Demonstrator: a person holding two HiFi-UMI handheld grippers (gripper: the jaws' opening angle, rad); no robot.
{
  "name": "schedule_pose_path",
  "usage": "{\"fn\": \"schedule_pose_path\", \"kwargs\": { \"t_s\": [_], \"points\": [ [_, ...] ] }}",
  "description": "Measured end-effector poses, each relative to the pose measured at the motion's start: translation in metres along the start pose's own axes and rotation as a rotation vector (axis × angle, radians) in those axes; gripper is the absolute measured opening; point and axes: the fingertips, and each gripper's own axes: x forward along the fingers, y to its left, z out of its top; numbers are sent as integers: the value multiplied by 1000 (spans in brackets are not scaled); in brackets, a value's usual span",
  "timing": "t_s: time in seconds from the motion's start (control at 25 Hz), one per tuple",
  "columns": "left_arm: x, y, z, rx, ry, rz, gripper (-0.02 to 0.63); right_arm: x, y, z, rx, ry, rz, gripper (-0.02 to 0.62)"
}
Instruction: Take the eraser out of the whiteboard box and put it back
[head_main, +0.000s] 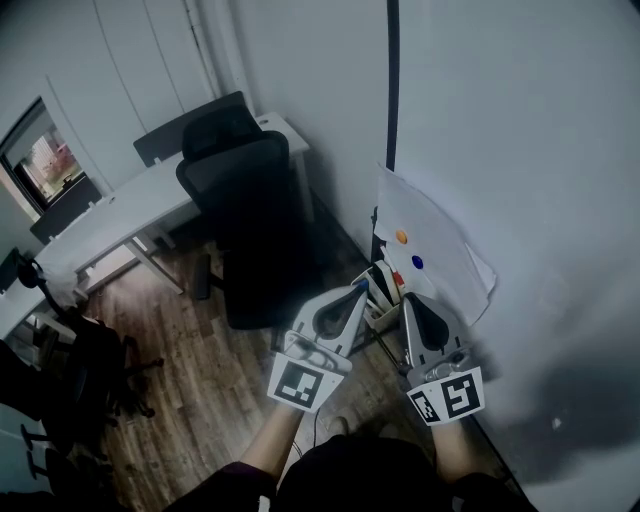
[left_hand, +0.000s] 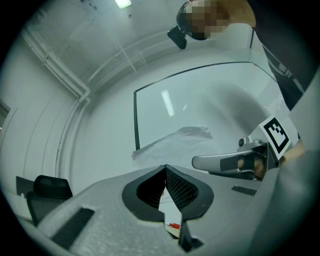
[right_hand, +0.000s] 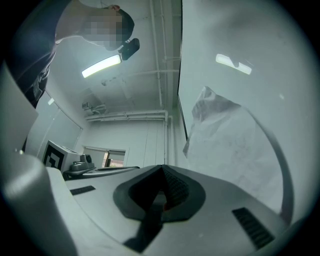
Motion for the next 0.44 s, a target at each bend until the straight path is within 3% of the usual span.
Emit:
{"fn": "schedule_pose_path", "kwargs": {
  "t_s": [0.44],
  "points": [
    [-4, 3, -5, -10, 8, 10, 5, -3, 1, -4, 2, 4, -4, 3]
  ]
}}
